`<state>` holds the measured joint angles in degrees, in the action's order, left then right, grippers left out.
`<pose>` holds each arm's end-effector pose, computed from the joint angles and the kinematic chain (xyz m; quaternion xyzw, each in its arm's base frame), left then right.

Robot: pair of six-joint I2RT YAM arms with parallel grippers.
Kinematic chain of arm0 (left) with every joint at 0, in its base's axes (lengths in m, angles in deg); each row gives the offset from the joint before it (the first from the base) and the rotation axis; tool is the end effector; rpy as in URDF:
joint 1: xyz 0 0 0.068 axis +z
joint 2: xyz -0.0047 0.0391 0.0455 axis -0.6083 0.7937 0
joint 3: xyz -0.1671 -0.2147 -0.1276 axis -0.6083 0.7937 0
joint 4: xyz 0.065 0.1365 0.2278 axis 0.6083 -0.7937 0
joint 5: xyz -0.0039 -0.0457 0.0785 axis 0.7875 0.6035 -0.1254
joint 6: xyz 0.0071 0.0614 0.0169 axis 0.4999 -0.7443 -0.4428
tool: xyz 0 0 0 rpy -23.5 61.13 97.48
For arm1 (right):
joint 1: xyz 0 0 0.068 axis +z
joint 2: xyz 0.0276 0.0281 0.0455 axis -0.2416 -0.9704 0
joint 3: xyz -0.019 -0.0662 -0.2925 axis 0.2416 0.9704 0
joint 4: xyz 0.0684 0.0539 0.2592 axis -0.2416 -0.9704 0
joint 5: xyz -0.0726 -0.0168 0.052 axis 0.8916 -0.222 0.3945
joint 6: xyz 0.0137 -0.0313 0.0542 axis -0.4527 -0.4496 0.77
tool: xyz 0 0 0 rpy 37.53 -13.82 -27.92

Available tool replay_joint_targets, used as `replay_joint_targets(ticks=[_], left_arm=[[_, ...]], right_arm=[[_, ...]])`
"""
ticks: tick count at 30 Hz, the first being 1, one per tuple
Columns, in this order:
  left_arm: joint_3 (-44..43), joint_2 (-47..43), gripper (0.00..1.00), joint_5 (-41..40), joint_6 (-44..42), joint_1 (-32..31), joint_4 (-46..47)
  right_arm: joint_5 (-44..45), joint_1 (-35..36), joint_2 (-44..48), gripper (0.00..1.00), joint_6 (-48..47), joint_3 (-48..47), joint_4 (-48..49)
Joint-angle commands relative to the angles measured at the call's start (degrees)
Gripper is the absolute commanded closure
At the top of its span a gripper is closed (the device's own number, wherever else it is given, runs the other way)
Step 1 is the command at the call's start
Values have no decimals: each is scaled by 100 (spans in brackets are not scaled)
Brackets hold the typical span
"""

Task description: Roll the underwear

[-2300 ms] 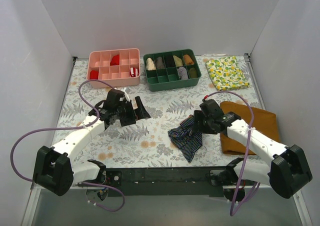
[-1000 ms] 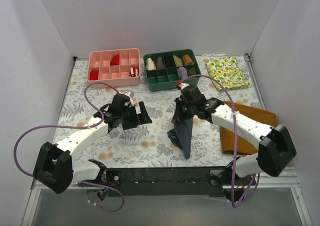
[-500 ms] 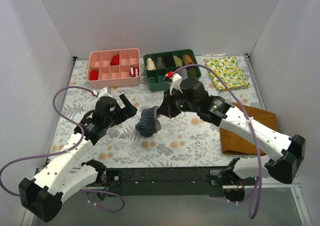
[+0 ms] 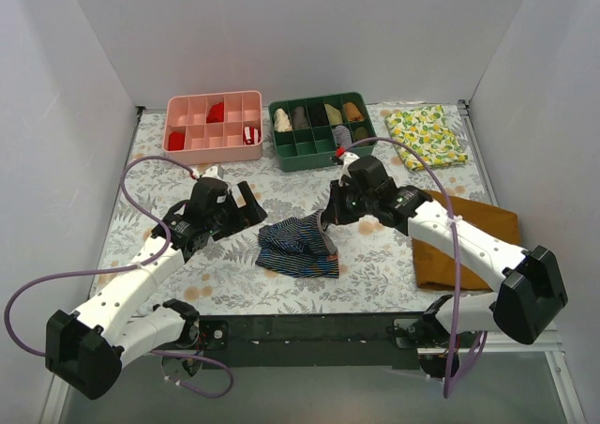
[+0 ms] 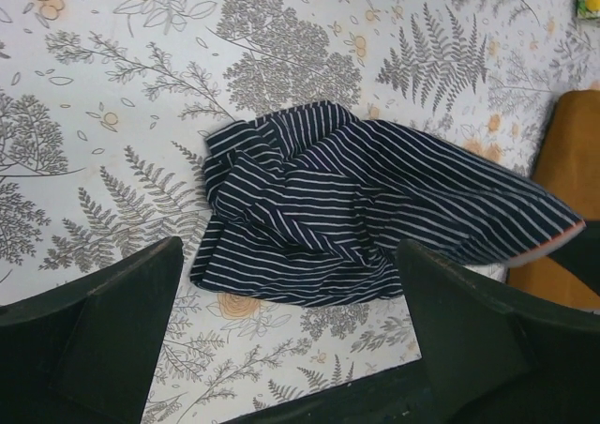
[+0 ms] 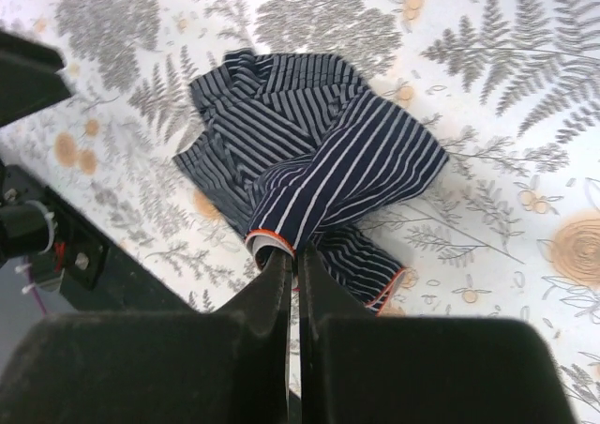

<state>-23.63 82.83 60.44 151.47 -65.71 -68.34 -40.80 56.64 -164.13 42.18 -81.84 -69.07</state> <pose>0.1889 -0.0984 0.2727 -0.4256 0.8187 -0.3013 0.2403 0.2184 0.2104 0.3014 -0.1594 0.8834 0.2961 0.3263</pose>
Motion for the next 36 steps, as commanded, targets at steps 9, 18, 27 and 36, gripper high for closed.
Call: replay_joint_targets(ticks=[9,18,27,36], left_arm=[[-5,200,2,1315,-430,-14,390],[-5,376,2,1464,-562,-66,513],[-215,1078,4,930,-492,-1662,909],[-1287,2562,6,-168,-457,-3027,787]], right_arm=[[1238,-1161,-521,99,-233,80,-52],[896,-1514,111,99,-893,-193,-430],[1248,-1523,729,99,-515,748,-403],[1133,-1514,544,99,-558,819,-377]])
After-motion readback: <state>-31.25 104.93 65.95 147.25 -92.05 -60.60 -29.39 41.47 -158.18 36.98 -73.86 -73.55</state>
